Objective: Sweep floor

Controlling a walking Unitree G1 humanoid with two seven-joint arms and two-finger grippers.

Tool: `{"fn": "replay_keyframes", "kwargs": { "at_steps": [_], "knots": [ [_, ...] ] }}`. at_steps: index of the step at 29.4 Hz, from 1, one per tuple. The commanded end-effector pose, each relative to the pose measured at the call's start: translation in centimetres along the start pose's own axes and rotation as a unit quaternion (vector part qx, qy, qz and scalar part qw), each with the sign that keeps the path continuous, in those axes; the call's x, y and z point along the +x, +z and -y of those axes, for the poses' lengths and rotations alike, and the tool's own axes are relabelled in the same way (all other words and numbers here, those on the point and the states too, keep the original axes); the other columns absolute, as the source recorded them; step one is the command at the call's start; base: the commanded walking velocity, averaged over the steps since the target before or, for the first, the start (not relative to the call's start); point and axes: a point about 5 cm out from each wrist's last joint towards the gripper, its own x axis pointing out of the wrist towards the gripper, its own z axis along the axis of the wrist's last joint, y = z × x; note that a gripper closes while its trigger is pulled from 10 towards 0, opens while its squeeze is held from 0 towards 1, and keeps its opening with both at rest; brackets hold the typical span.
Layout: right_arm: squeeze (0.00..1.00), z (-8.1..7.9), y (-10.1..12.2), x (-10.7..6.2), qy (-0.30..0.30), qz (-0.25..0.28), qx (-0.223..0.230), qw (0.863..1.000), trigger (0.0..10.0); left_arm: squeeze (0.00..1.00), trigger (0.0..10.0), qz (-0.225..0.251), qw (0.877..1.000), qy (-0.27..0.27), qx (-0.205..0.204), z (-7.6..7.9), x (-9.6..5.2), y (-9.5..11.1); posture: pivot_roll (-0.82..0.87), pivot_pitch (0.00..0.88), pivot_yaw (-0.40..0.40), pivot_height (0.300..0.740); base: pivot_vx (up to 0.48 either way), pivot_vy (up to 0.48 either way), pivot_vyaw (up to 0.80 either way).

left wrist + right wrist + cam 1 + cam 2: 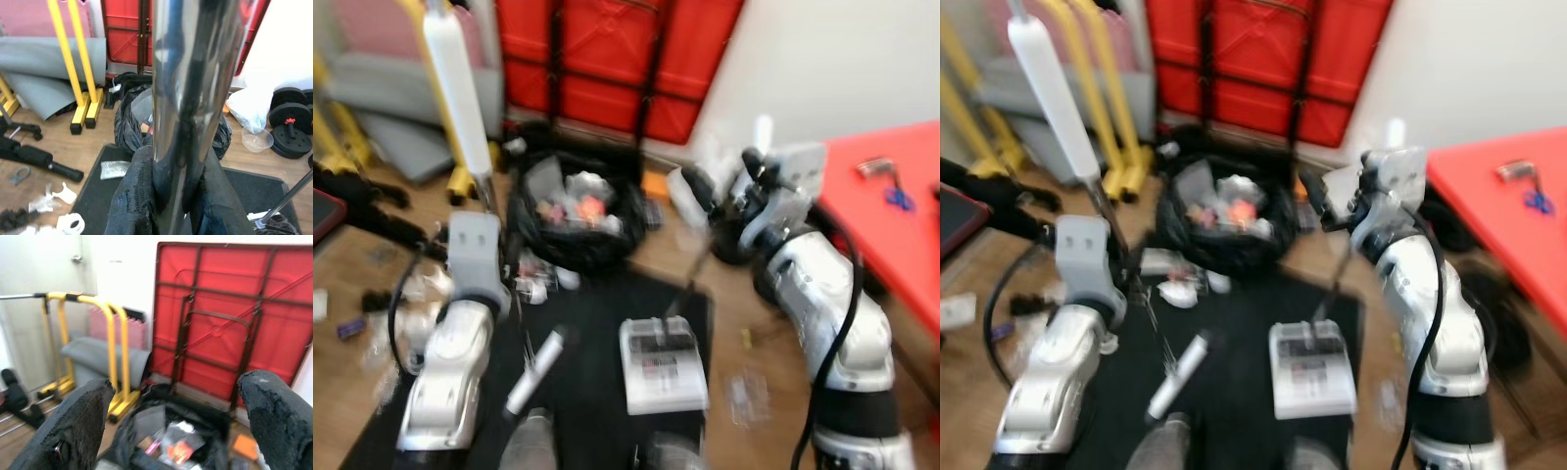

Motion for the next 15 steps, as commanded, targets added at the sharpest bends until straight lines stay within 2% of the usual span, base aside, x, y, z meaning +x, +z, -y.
{"fn": "replay_keyframes", "kwargs": {
  "at_steps": [1, 4, 13, 15],
  "knots": [
    [0.0, 0.24, -0.38, -0.11, -0.011, -0.007, 0.007, 1.0, 10.0, 0.0, 10.0, 0.019, 1.0, -0.009, 0.01, 0.21, 0.2, 0.9, -0.15, 0.15, -0.176, 0.74, 0.345, 0.0, 0.0],
    [0.0, 0.29, -0.47, 0.01, -0.019, -0.005, 0.015, 1.0, 10.0, 0.0, 10.0, 0.019, 1.0, -0.009, 0.011, 0.22, 0.2, 0.9, -0.15, 0.15, -0.176, 0.74, 0.345, 0.0, 0.0],
    [0.0, 0.75, -0.24, 0.17, -0.047, 0.005, 0.001, 0.999, 10.0, 0.0, 10.0, 0.02, 1.0, -0.013, 0.011, 0.36, 0.14, 0.96, -0.14, 0.151, -0.175, 0.74, 0.347, 0.0, 0.0],
    [0.0, 1.12, 0.1, 0.21, -0.058, 0.012, 0.0, 0.998, 10.0, 0.0, 10.0, 0.025, 1.0, -0.018, 0.003, 0.53, 0.11, 1.09, -0.14, 0.152, -0.175, 0.74, 0.157, 0.0, 0.0]
  ]
}}
